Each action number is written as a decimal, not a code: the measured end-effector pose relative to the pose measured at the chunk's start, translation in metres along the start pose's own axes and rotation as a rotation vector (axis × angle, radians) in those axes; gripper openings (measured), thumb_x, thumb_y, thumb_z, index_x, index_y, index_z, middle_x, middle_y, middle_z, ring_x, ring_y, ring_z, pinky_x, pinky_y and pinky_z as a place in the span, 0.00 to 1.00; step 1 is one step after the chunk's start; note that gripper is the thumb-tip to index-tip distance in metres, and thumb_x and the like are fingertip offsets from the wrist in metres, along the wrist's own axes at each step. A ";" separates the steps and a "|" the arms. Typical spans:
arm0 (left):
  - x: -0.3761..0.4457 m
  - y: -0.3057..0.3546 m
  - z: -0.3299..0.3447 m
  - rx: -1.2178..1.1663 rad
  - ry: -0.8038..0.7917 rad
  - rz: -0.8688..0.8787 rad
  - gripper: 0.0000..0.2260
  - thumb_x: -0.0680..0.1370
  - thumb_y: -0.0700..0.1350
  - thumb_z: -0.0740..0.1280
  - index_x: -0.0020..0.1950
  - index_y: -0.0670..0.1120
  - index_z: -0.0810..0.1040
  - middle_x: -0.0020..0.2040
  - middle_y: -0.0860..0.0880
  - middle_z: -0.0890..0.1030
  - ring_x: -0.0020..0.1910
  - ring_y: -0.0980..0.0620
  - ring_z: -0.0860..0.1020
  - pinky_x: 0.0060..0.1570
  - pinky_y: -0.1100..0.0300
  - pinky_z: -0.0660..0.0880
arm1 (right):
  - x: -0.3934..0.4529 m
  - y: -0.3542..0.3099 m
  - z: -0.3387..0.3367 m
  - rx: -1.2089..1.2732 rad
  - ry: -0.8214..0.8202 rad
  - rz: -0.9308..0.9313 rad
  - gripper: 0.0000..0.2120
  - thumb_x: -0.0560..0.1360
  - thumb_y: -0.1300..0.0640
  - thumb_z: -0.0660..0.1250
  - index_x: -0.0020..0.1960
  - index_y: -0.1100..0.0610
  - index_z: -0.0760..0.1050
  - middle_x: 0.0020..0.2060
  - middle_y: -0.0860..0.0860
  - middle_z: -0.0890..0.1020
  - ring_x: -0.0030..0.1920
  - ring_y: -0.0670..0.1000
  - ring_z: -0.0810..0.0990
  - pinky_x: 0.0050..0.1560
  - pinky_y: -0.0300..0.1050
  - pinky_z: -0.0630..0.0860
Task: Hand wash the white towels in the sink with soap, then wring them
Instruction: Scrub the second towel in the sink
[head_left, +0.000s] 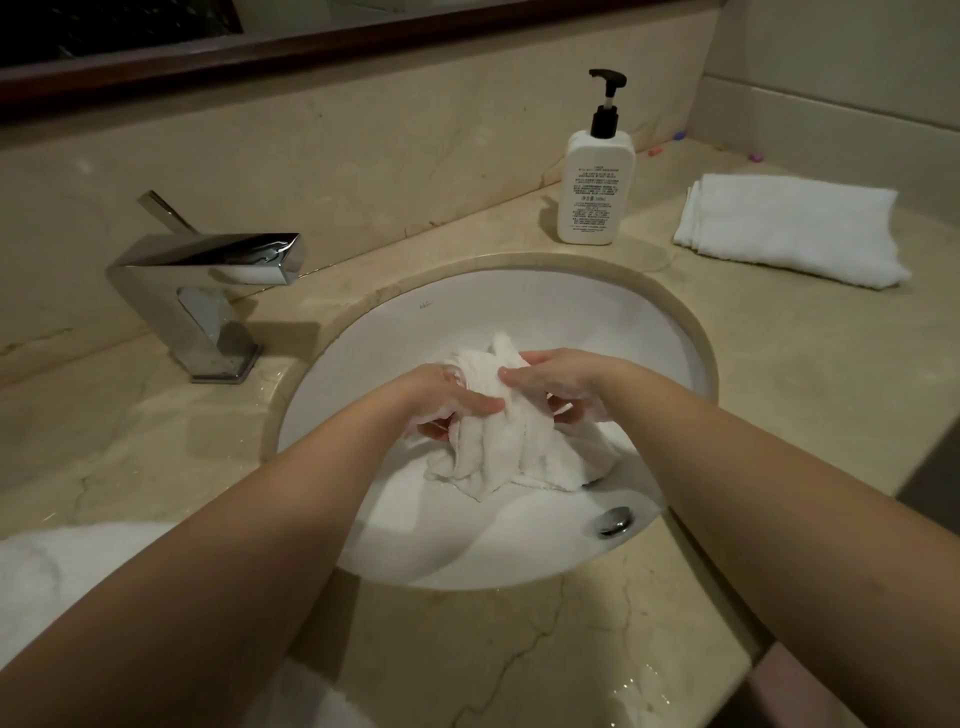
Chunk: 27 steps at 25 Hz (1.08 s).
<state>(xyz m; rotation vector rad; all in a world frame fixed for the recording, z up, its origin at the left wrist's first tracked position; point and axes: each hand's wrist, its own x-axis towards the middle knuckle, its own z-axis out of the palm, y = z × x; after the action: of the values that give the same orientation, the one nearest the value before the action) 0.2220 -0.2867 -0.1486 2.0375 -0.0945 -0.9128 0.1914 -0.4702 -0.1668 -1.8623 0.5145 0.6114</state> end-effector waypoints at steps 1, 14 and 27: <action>-0.001 0.000 0.001 0.008 -0.003 0.002 0.07 0.75 0.44 0.77 0.45 0.44 0.80 0.38 0.49 0.85 0.35 0.52 0.83 0.32 0.63 0.79 | 0.001 0.001 -0.001 -0.018 -0.013 0.006 0.39 0.66 0.38 0.77 0.72 0.51 0.70 0.63 0.55 0.81 0.60 0.60 0.82 0.62 0.58 0.78; 0.026 0.004 0.000 -0.617 0.309 0.287 0.14 0.82 0.49 0.67 0.62 0.42 0.80 0.54 0.44 0.86 0.53 0.45 0.85 0.55 0.49 0.82 | -0.021 -0.017 0.001 0.508 0.161 -0.325 0.16 0.83 0.40 0.58 0.65 0.48 0.73 0.54 0.51 0.84 0.55 0.53 0.84 0.58 0.51 0.79; -0.004 0.033 0.003 -0.635 0.744 0.689 0.18 0.77 0.53 0.74 0.39 0.40 0.74 0.34 0.46 0.70 0.34 0.52 0.68 0.33 0.57 0.66 | -0.042 -0.040 -0.005 0.638 0.654 -0.724 0.23 0.82 0.46 0.59 0.50 0.67 0.76 0.42 0.55 0.76 0.45 0.52 0.76 0.51 0.50 0.74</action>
<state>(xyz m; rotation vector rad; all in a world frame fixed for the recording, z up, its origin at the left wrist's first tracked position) 0.2259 -0.3075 -0.1226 1.4543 -0.0748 0.2508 0.1838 -0.4583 -0.1098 -1.4364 0.3424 -0.6081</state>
